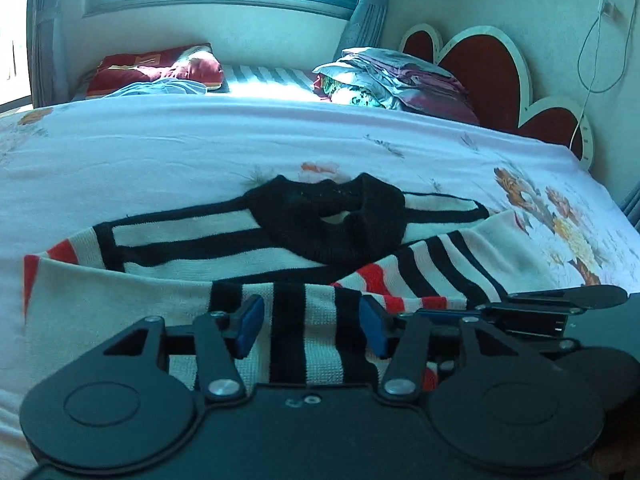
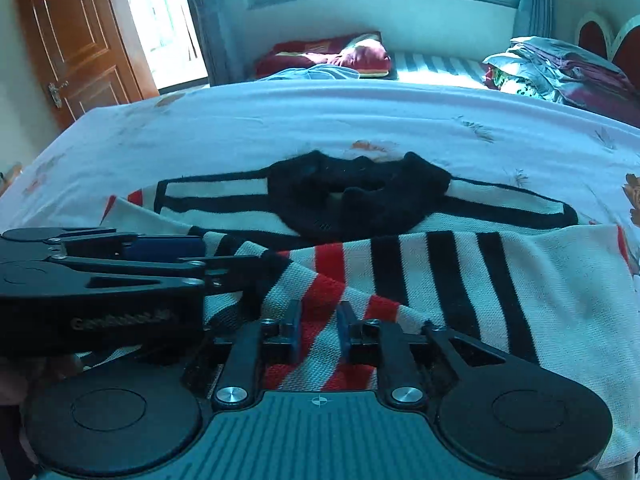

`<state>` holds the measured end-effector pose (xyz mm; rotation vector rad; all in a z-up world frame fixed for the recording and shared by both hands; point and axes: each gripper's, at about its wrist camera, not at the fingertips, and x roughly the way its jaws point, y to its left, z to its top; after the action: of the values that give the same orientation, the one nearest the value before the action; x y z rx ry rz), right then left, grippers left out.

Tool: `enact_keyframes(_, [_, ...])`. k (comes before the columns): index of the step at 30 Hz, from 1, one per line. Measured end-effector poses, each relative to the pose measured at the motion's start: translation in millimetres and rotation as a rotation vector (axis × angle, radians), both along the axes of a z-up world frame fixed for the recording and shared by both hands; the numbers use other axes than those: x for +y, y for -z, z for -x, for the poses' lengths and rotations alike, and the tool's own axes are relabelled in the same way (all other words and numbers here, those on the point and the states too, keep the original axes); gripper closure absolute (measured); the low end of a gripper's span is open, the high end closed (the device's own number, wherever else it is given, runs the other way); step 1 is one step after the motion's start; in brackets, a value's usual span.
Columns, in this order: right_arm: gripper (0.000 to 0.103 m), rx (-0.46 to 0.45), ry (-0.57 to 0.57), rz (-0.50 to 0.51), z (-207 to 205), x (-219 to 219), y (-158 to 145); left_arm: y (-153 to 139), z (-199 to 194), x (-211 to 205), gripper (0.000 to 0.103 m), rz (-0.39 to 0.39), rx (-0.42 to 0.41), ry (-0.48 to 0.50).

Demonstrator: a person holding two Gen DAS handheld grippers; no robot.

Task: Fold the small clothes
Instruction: 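Open the right gripper and withdraw both grippers above the folded sweater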

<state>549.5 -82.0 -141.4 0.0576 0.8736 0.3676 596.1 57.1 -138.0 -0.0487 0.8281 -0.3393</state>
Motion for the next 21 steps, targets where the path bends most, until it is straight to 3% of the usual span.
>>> enact_keyframes(3, [0.073, -0.037, -0.020, 0.055, 8.8, 10.0, 7.0, 9.4, -2.5, 1.7, 0.052, -0.020, 0.015, 0.018])
enact_keyframes(6, [0.073, -0.054, -0.006, 0.140, 12.8, 2.1, 8.7, 9.2, -0.7, 14.0, 0.051, -0.174, -0.049, 0.027])
enact_keyframes(8, [0.073, -0.062, 0.075, 0.230, 15.7, -27.4, 10.5, 10.6, -7.7, 52.6, 0.051, -0.269, -0.065, -0.044])
enact_keyframes(9, [0.071, -0.048, 0.127, 0.246, 18.0, -47.2, 11.9, 11.9, -12.5, 71.4, 0.046, -0.290, -0.058, -0.081])
enact_keyframes(10, [0.061, -0.034, 0.149, 0.230, 19.2, -60.4, 13.2, 10.1, -18.1, 92.6, 0.037, -0.230, -0.035, -0.099])
enact_keyframes(11, [0.048, -0.015, 0.176, 0.207, 18.4, -71.2, 13.9, 8.0, -20.9, 103.8, 0.037, -0.180, -0.018, -0.107])
enact_keyframes(14, [0.048, -0.027, 0.225, 0.159, 17.0, -76.8, 5.7, -6.5, -10.3, 92.6, 0.047, -0.212, -0.058, -0.112])
enact_keyframes(16, [0.048, -0.096, 0.242, 0.137, 28.3, -67.5, -10.6, -19.6, 10.5, 76.7, 0.047, -0.120, -0.106, -0.090])
enact_keyframes(19, [0.049, -0.130, 0.177, 0.064, 40.9, -41.7, -20.0, -21.3, 34.0, 36.7, 0.045, -0.096, -0.126, -0.046])
enact_keyframes(21, [0.056, -0.099, 0.119, 0.056, 42.5, -19.5, -16.3, -9.0, 39.5, 14.6, 0.045, -0.090, -0.088, -0.006])
